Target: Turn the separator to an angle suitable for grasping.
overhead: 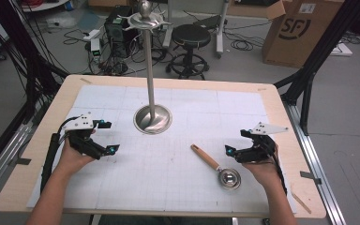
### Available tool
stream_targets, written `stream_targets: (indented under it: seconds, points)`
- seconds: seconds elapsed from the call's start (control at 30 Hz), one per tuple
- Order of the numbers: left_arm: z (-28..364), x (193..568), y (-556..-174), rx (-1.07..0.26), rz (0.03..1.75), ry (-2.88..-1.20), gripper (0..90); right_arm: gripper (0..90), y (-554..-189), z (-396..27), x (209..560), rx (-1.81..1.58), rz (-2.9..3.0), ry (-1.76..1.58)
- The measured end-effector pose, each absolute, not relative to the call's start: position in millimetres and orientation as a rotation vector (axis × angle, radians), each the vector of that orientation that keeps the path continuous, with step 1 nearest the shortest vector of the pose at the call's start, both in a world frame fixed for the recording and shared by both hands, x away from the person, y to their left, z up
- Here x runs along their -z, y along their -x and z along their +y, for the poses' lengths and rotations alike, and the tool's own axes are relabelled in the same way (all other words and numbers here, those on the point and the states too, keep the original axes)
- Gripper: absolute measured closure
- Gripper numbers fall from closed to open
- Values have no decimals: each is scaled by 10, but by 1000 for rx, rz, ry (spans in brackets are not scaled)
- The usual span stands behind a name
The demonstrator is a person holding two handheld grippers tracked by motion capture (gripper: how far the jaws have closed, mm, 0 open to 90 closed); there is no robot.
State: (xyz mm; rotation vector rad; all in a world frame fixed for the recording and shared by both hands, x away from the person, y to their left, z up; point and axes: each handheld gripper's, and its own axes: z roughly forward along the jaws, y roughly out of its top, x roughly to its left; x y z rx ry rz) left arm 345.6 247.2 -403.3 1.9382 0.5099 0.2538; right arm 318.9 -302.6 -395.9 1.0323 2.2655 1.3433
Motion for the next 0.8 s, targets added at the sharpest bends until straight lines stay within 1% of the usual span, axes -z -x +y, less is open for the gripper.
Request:
stream_targets:
  seconds: [0.27,0.63,0.8]
  points:
    - [2474,3988,-3437,-258,481,-1898,17,34,-3180,-2994,3964,-1332,2276,-1025]
    - [2471,3979,-3433,-260,480,-1901,17,35,-3186,-2949,3952,-1337,2289,-1020]
    - [2466,3970,-3429,-263,473,-1898,17,52,-3188,-2866,3963,-1313,2320,-1008]
